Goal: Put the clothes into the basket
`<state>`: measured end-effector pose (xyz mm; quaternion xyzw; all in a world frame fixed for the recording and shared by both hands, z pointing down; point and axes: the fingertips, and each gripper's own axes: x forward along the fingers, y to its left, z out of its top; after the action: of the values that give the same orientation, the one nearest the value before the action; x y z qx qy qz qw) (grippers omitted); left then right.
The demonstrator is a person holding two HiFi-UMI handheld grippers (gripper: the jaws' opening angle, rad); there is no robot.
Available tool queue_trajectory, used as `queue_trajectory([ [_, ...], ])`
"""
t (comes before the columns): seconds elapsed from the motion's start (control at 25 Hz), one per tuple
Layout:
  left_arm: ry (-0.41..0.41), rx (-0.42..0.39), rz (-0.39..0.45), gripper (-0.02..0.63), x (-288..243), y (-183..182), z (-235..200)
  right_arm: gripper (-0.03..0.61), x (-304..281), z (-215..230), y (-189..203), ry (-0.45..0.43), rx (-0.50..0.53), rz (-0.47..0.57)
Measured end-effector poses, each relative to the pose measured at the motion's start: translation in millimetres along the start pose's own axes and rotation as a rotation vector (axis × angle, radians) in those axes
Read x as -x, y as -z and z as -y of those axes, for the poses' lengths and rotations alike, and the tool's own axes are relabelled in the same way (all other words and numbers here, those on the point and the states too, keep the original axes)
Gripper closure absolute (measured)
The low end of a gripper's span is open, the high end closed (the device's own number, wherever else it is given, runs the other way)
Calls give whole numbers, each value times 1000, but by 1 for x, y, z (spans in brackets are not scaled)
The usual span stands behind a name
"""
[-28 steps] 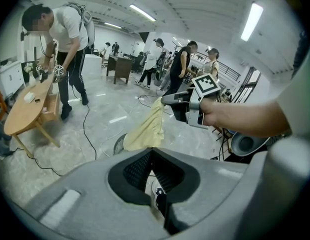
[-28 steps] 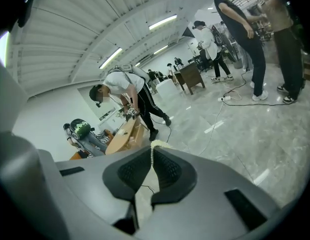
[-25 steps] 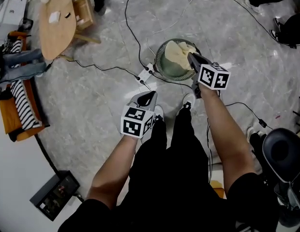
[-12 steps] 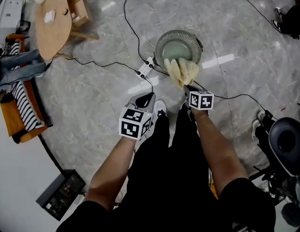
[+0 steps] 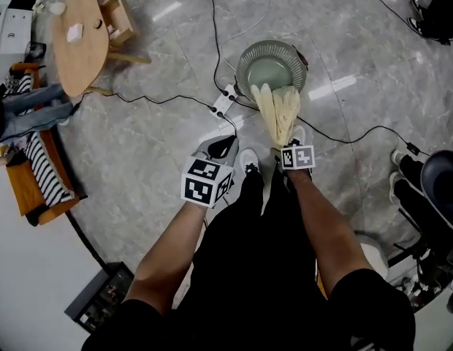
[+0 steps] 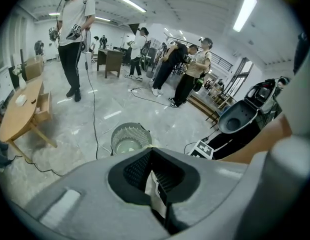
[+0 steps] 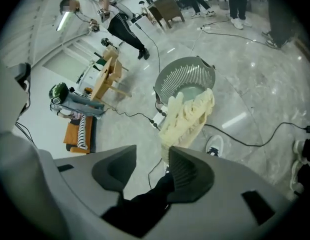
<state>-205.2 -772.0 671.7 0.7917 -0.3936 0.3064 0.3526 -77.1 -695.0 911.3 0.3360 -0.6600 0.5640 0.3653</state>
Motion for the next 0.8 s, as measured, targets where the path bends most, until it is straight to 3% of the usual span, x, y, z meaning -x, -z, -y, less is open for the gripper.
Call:
queue_trajectory([
  [0.32,26,-24,48,620,20,-16,1,353,38,3,8,143,-11,-65],
  [0.4,35,-36,59,620,26,-19,4,350,50,-3,4,139,-12,-20],
  [0.56,42,-52,78,620,38,-21,6,347,66,-26,-17,48,-3,111],
  [0.68,39,-64,82,620,44,-20,4,290,67,-30,-35,53,68,162],
  [0.8,28,-71,71,620,46,-12,0,225,62,-21,-46,150,143,153],
])
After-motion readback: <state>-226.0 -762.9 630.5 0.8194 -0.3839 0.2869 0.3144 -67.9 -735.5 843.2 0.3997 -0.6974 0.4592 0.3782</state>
